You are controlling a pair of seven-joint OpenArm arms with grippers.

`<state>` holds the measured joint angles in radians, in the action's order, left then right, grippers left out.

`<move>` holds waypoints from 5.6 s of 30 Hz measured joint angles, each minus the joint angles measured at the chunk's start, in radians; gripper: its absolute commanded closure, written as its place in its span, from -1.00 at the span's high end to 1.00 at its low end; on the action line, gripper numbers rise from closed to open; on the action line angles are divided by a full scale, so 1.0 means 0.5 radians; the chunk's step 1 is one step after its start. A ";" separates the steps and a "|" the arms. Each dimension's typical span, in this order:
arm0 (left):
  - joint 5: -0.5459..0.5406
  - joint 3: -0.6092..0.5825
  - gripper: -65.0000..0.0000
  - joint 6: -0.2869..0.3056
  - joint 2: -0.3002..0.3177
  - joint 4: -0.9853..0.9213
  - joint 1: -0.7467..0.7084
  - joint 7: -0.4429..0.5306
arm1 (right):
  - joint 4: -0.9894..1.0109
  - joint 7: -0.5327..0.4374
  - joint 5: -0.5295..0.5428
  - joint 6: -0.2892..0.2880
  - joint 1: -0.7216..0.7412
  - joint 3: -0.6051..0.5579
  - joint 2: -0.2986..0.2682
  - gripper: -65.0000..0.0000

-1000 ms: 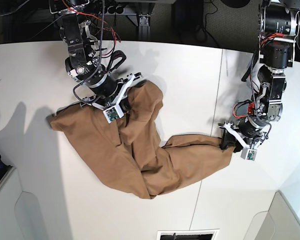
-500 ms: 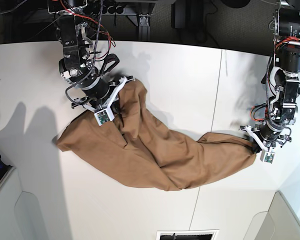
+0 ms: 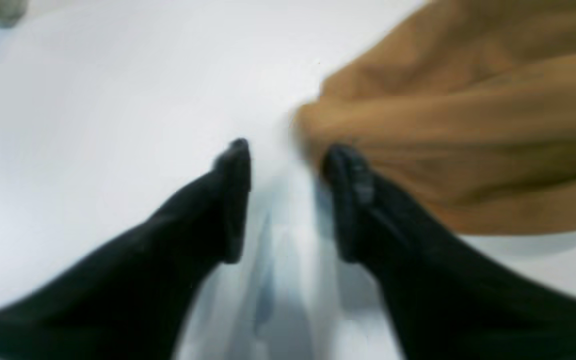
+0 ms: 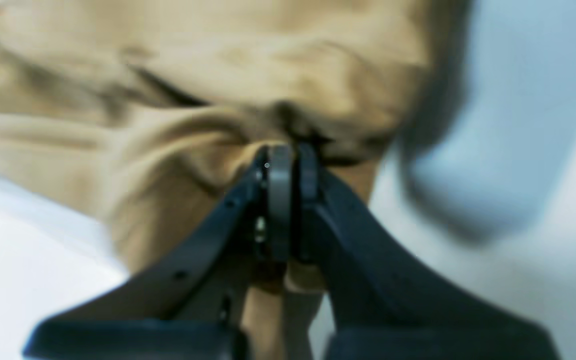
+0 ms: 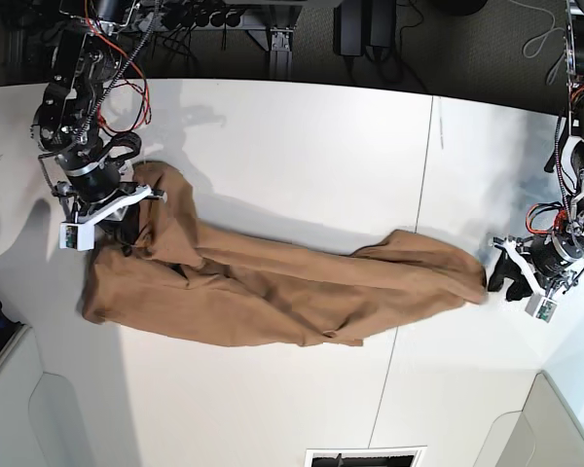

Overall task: Layout the t-shirt on the table in an organized manner, then fold the t-shirt properly
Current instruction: 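Move the left gripper inward and grasp the shirt body near the right gripper, then regrasp the shirt with the right gripper and drag it toward the robot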

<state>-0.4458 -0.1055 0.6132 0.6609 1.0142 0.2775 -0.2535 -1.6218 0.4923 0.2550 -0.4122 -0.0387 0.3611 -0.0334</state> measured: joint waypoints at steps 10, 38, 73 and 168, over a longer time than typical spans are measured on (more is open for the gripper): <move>-0.481 0.000 0.13 0.145 0.002 0.000 0.000 -0.185 | -0.185 0.014 0.124 -0.067 0.000 0.011 0.001 -0.23; 0.171 -0.359 0.13 0.085 -0.591 -0.001 0.359 0.027 | 0.464 -0.031 -0.225 0.106 0.256 0.010 0.006 -1.00; 0.818 -0.906 -1.00 -0.029 -0.758 -0.277 0.593 0.224 | 0.465 -0.018 -0.188 0.024 0.255 0.010 0.007 -1.00; 0.404 -0.860 0.16 -0.468 -0.264 0.395 0.381 -0.266 | -0.922 0.538 -0.552 0.243 -0.427 -0.911 -0.176 -1.00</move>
<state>-0.2436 -0.5354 0.3794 0.5289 1.2118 0.4683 -0.3866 -2.0830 0.7612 -0.0212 -0.2909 -0.2523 -0.0944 -0.1215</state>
